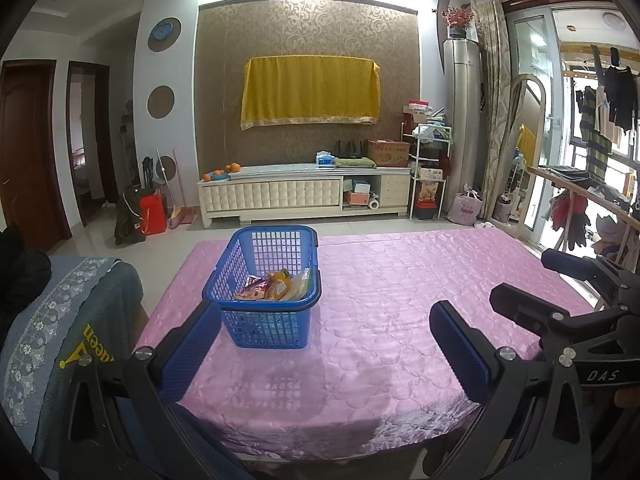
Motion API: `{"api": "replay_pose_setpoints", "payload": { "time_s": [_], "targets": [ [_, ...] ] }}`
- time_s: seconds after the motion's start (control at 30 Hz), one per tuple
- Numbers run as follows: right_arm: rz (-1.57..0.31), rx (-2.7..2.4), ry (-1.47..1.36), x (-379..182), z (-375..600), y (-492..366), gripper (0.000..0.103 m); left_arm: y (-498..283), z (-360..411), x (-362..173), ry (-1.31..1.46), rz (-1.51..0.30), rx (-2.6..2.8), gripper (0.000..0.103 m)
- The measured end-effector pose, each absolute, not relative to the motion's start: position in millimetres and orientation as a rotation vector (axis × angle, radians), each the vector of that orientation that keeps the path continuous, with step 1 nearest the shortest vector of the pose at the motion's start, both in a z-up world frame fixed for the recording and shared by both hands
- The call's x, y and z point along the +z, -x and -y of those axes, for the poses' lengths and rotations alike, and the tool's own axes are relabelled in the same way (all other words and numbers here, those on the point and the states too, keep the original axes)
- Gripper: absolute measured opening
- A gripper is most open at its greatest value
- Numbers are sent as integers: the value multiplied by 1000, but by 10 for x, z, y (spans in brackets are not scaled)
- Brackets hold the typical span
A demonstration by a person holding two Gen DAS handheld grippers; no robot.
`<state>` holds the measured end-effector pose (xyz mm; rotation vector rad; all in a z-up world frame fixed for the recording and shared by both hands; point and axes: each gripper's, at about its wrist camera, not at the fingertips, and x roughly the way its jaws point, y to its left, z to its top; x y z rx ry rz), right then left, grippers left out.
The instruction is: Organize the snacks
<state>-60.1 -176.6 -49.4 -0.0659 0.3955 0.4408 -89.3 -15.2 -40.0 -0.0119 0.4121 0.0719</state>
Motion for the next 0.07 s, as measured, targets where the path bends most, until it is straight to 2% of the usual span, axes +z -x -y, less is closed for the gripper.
{"api": "replay_pose_setpoints", "payload": {
  "time_s": [0.07],
  "targets": [
    [-398,440,64,-498,1769,608,103,898,154,-394,6,-411,71,103]
  ]
}}
